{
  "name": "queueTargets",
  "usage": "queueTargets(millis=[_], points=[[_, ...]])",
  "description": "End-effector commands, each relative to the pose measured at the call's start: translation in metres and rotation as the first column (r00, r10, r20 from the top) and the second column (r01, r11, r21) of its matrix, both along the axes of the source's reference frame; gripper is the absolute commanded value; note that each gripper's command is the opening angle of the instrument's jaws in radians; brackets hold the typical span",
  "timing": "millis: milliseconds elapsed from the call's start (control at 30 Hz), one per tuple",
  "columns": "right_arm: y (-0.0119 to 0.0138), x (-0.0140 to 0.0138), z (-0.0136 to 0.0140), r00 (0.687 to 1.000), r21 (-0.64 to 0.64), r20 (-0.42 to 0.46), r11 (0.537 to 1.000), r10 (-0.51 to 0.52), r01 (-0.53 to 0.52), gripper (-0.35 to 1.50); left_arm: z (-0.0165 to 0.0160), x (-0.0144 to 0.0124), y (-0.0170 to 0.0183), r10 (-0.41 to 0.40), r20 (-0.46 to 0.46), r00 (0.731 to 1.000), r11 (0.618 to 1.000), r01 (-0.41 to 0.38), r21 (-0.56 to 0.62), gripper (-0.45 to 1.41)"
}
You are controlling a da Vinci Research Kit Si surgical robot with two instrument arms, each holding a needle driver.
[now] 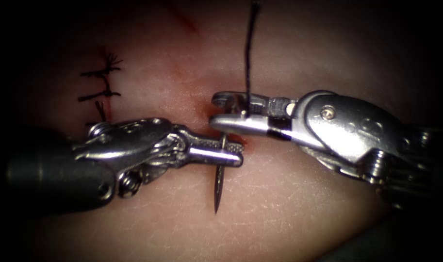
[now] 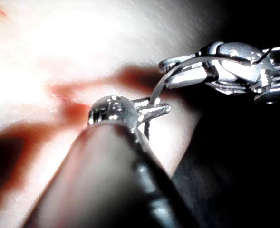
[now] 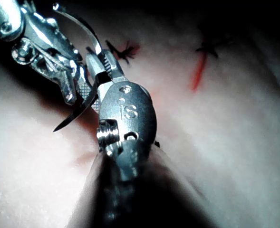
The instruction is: Wound Closure
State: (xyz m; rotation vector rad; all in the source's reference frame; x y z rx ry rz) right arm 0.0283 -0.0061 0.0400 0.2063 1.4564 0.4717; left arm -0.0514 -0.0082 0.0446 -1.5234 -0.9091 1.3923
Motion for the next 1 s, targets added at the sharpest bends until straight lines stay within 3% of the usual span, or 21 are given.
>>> queueTargets(millis=[33,67,200,667,767,1000], points=[[0.0001,0.0005,0.0002,1.0,0.0,0.014,1.0,0.008,-0.008,-0.35,0.0004,-0.0008,0.0004,-0.022,-0.018,1.0,0.999,0.022,-0.041,1.1],[0.0001,0.0003,0.0002,1.0,0.0,0.024,1.0,0.014,-0.014,-0.35,0.0004,-0.0006,0.0006,-0.044,-0.047,0.998,0.996,0.04,-0.079,1.18],[0.0001,-0.0001,0.0003,0.997,0.0,0.058,0.999,0.044,-0.044,-0.35,0.0003,0.0,0.0007,-0.064,-0.103,0.993,0.99,0.05,-0.134,1.21],[0.0005,-0.0017,0.0018,0.959,0.075,0.2,0.973,0.198,-0.217,-0.35,-0.0004,0.0027,0.0004,-0.005,-0.317,0.948,0.974,-0.067,-0.215,1.23],[0.0009,-0.0017,0.0022,0.954,-0.021,0.236,0.982,0.186,-0.187,-0.35,-0.0002,0.0025,-0.0001,0.007,-0.368,0.93,0.962,-0.107,-0.253,1.2],[0.0018,-0.0008,0.0032,0.947,-0.216,0.27,0.969,0.174,-0.117,-0.35,0.0006,0.0016,-0.0017,-0.043,-0.449,0.893,0.916,-0.144,-0.374,0.86]])
